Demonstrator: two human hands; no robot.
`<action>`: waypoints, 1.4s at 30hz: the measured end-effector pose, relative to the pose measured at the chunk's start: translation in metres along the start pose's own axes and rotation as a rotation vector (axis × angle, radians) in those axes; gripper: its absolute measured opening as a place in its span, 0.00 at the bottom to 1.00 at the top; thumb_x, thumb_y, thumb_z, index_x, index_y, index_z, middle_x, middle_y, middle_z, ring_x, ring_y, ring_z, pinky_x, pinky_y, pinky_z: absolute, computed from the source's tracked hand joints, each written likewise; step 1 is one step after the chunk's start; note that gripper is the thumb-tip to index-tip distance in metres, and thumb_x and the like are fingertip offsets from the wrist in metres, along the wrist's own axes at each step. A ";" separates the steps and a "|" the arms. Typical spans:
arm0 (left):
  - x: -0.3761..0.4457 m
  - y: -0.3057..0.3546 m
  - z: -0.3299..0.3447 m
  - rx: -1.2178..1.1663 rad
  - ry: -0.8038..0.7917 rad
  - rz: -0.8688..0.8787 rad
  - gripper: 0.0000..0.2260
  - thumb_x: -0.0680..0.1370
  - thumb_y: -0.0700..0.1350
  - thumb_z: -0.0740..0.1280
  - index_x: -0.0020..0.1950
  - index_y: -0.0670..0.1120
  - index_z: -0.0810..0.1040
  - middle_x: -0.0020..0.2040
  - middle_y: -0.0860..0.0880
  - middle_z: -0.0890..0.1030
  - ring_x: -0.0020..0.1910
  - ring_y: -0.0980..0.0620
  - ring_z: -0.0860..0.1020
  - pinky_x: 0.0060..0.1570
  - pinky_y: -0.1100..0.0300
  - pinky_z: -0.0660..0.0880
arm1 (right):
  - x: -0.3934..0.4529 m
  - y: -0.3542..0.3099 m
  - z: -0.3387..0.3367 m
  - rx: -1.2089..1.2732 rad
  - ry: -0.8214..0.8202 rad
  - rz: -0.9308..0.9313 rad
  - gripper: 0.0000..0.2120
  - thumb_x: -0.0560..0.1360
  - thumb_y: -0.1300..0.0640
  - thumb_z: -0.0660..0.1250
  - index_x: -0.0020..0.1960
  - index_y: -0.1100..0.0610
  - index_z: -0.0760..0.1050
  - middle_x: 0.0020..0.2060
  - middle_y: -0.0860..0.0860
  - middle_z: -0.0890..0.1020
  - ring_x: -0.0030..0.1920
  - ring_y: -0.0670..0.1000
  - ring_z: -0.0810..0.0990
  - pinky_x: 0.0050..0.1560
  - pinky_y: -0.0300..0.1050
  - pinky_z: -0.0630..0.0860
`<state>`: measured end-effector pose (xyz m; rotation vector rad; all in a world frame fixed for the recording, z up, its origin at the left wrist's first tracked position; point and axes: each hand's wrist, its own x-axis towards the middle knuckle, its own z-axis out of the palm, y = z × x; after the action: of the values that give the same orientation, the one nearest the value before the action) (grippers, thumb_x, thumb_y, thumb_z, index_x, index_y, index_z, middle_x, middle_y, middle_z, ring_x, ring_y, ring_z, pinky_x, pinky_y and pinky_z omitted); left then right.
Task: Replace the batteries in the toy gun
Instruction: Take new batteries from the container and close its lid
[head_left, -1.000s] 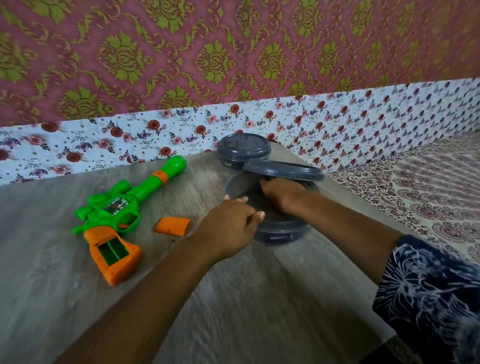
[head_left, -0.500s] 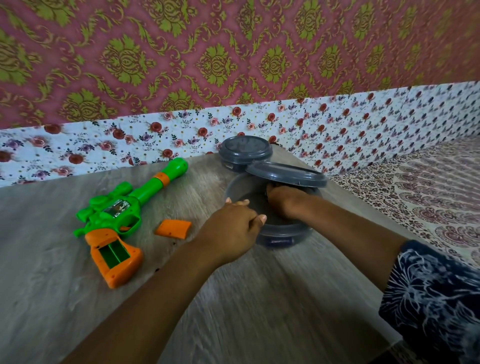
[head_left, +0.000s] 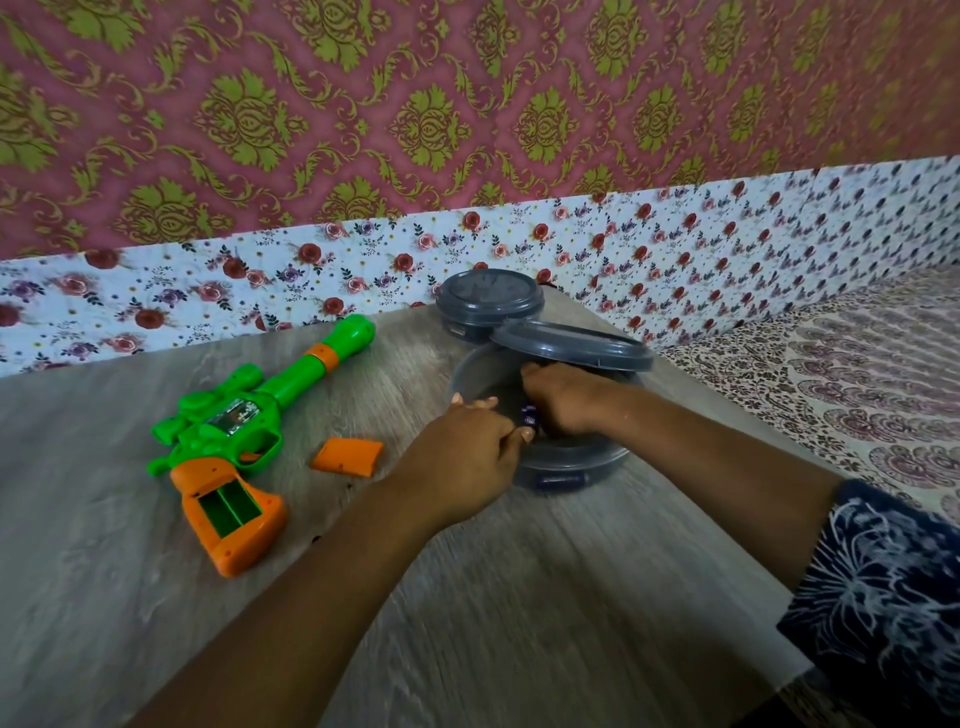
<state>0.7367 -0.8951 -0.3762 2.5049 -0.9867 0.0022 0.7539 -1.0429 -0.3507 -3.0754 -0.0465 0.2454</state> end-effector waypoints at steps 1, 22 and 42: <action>0.000 0.000 0.000 0.003 0.002 0.001 0.20 0.82 0.49 0.55 0.29 0.52 0.61 0.58 0.38 0.78 0.72 0.49 0.65 0.74 0.54 0.48 | -0.002 -0.002 -0.001 0.001 0.002 -0.008 0.18 0.75 0.59 0.64 0.63 0.61 0.67 0.59 0.58 0.75 0.58 0.56 0.74 0.50 0.43 0.66; 0.037 0.034 -0.020 -0.018 -0.368 -0.069 0.12 0.79 0.50 0.61 0.44 0.44 0.79 0.37 0.48 0.76 0.38 0.51 0.73 0.43 0.58 0.67 | -0.044 0.019 -0.016 0.269 0.290 0.109 0.09 0.73 0.66 0.66 0.53 0.61 0.79 0.47 0.56 0.81 0.43 0.50 0.77 0.42 0.40 0.72; 0.062 0.039 -0.023 -0.118 -0.643 -0.137 0.14 0.78 0.50 0.64 0.59 0.44 0.79 0.57 0.46 0.79 0.58 0.47 0.75 0.65 0.51 0.69 | -0.038 0.037 0.006 0.434 0.322 0.153 0.09 0.73 0.63 0.67 0.52 0.58 0.79 0.49 0.55 0.82 0.47 0.51 0.80 0.48 0.43 0.77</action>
<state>0.7618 -0.9507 -0.3295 2.4944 -0.9967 -0.9218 0.7168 -1.0813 -0.3530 -2.6460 0.2260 -0.2106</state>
